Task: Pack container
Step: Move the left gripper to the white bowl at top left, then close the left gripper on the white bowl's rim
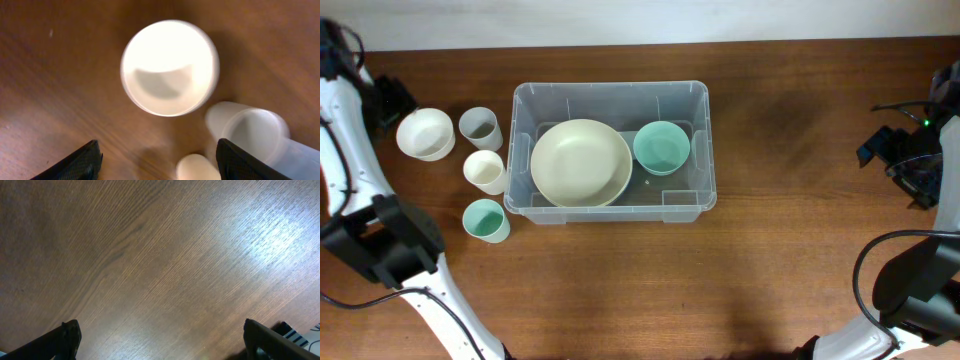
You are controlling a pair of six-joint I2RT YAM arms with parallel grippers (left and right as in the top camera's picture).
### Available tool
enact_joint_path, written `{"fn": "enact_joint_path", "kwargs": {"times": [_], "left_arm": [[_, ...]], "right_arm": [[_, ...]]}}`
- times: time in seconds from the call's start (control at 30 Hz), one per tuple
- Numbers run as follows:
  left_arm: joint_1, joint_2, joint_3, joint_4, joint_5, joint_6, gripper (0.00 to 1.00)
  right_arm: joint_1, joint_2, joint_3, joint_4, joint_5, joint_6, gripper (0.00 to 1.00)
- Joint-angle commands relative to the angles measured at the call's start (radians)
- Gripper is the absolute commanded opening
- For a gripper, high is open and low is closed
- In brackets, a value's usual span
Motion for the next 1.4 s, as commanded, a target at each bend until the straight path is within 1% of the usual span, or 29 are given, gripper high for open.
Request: {"fn": "enact_joint_path", "kwargs": {"times": [0.0,0.1,0.3,0.47,0.83,0.87,0.9,0.93,0.97,1.0,1.03,1.07,1.1,1.17,1.3,1.37], "left_arm": [[0.021,0.01,-0.108,0.06,-0.006,-0.027,0.75],[0.027,0.01,-0.2,0.137,-0.006,-0.027,0.74],[0.027,0.011,-0.298,0.225,-0.011,-0.037,0.71],[0.029,0.011,-0.352,0.266,-0.04,-0.079,0.7],[0.029,0.012,-0.447,0.334,-0.04,-0.081,0.7],[0.03,0.012,-0.45,0.337,-0.04,-0.081,0.67],[0.03,0.016,-0.453,0.34,-0.039,-0.082,0.63],[0.03,0.017,-0.455,0.34,-0.039,-0.085,0.57],[0.03,0.018,-0.457,0.34,-0.039,-0.085,0.49],[0.03,0.018,-0.458,0.34,-0.039,-0.085,0.45],[0.03,0.019,-0.458,0.34,-0.039,-0.085,0.38],[0.03,0.019,-0.458,0.34,-0.04,-0.085,0.29],[0.03,0.019,-0.458,0.341,-0.04,-0.085,0.17],[0.033,0.019,-0.458,0.346,-0.04,-0.085,0.02],[0.066,0.018,-0.435,0.347,-0.04,-0.084,0.01],[0.094,0.016,-0.395,0.313,-0.04,-0.084,0.01]], "right_arm": [[0.001,0.003,-0.006,0.0,0.002,0.004,0.99],[0.001,0.003,-0.006,0.0,0.002,0.004,0.99],[0.001,0.003,-0.006,0.0,0.002,0.004,0.99],[0.001,0.003,-0.006,0.0,0.002,0.004,0.99],[0.001,0.003,-0.006,0.0,0.002,0.004,0.99],[0.001,0.003,-0.006,0.0,0.002,0.004,0.99],[0.001,0.003,-0.006,0.0,0.002,0.004,0.99],[0.001,0.003,-0.006,0.0,0.002,0.004,0.99],[0.001,0.003,-0.006,0.0,0.002,0.004,0.99],[0.001,0.003,-0.006,0.0,0.002,0.004,0.99],[0.001,0.003,-0.006,0.0,0.002,0.004,0.99],[0.001,0.003,-0.006,0.0,0.002,0.004,0.99],[0.001,0.003,-0.006,0.0,0.002,0.004,0.99],[0.001,0.003,-0.006,0.0,0.002,0.004,0.99],[0.001,0.003,-0.006,0.0,0.002,0.004,0.99],[0.001,0.003,-0.006,0.0,0.002,0.004,0.99]]}}
